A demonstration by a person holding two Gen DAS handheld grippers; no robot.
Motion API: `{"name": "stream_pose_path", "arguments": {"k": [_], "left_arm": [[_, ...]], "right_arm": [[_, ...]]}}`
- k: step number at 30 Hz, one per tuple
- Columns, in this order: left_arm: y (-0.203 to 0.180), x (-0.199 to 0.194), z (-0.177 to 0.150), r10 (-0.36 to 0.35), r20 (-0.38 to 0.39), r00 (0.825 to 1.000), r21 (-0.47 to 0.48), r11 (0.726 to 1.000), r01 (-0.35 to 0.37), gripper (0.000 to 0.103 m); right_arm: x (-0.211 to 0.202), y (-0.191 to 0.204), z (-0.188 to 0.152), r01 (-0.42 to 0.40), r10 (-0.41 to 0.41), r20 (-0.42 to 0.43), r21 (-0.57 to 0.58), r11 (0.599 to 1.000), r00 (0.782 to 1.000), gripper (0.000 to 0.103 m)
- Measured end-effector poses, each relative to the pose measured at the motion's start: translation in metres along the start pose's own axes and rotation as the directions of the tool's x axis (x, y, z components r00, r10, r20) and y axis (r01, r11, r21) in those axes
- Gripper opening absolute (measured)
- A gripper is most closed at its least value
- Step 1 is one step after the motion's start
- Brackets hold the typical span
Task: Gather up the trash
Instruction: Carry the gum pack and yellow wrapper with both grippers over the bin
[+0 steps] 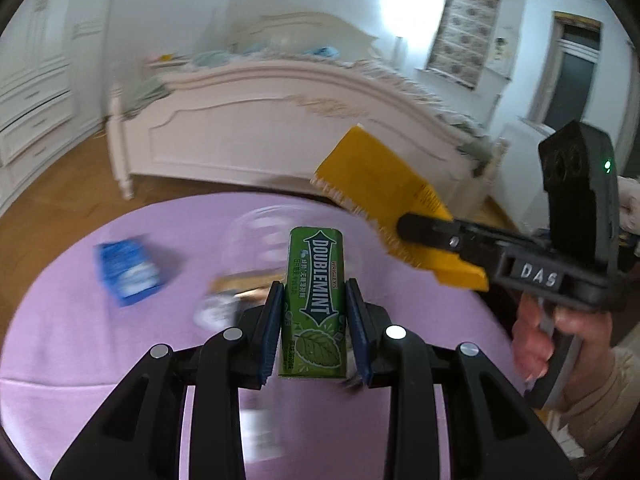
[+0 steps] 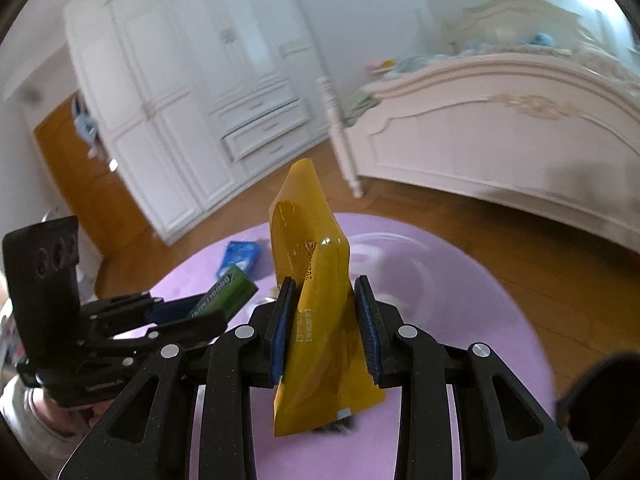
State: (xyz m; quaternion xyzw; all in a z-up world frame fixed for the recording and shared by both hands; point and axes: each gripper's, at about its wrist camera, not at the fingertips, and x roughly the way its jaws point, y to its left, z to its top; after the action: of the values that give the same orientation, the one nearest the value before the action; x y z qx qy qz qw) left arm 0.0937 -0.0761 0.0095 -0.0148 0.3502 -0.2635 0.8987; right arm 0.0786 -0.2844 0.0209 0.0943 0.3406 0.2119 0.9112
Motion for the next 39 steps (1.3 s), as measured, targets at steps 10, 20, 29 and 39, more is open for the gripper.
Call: {"name": "stream_pose_path", "arguments": {"k": [10, 20, 29, 39], "left_arm": [[-0.094, 0.066, 0.012, -0.168, -0.077, 0.983, 0.066, 0.983, 0.173, 0.032], [-0.163, 0.123, 0.014, -0.276, -0.175, 0.945, 0.087, 0.952, 0.294, 0.032], [-0.203, 0.157, 0.003, -0.32, -0.253, 0.913, 0.096, 0.931, 0.352, 0.032], [-0.225, 0.178, -0.004, -0.315, -0.309, 0.897, 0.112, 0.925, 0.363, 0.032]], "right_arm": [[-0.08, -0.1, -0.04, 0.17, -0.182, 0.05, 0.182, 0.969, 0.982, 0.031], [-0.125, -0.174, -0.072, 0.256, -0.287, 0.058, 0.313, 0.915, 0.956, 0.031], [-0.14, -0.216, -0.103, 0.296, -0.334, 0.027, 0.4, 0.867, 0.942, 0.031], [-0.148, -0.247, -0.131, 0.305, -0.345, 0.002, 0.464, 0.831, 0.938, 0.031]]}}
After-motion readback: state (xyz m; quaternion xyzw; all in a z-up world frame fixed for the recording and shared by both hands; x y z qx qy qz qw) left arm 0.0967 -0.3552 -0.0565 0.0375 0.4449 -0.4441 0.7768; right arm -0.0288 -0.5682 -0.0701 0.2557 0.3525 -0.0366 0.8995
